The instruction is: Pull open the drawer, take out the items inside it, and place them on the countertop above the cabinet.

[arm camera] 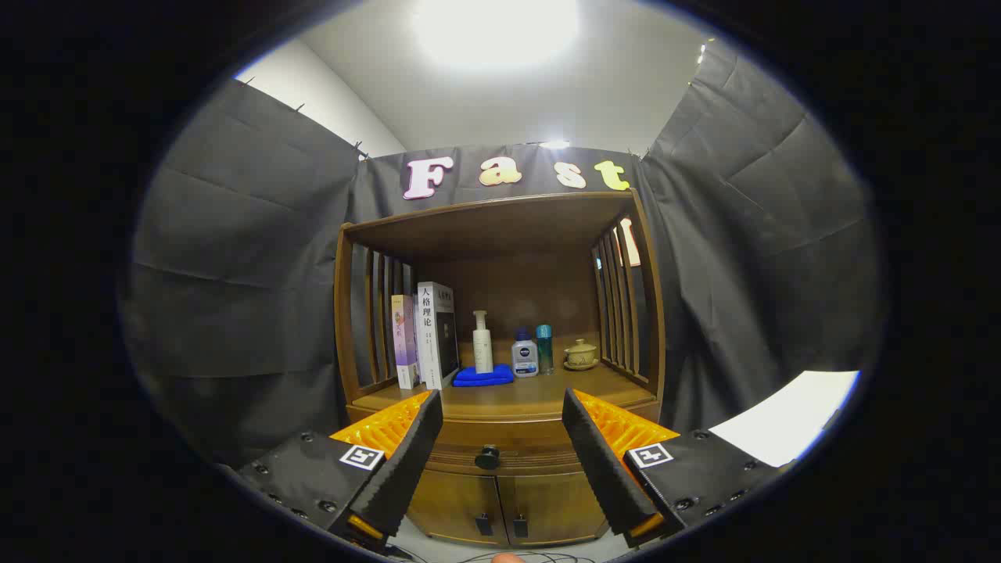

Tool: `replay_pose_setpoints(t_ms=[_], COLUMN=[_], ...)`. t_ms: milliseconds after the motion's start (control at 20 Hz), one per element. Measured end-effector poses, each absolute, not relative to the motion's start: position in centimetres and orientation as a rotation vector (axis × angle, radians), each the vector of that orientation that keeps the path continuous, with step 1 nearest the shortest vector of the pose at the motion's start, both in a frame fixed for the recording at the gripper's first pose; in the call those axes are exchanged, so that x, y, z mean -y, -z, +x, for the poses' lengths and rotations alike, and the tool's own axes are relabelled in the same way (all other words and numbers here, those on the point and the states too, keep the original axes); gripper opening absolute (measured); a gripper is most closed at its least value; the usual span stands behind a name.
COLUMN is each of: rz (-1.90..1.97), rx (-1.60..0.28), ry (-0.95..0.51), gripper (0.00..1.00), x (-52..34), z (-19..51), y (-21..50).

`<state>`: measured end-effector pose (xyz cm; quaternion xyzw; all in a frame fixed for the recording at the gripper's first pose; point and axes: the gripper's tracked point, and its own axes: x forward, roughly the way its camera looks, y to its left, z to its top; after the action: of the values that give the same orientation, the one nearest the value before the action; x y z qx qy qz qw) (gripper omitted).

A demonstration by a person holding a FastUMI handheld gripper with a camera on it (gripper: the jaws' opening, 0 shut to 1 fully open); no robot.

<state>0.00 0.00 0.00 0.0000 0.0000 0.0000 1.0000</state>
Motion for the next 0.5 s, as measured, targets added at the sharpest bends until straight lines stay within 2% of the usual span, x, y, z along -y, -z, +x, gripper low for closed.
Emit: replay_pose_setpoints(t_ms=[500], rz=[0.007], rx=[0.017], ry=[-0.002], gripper=[0.98], x=[-0.06], z=[0.02], y=[-0.45])
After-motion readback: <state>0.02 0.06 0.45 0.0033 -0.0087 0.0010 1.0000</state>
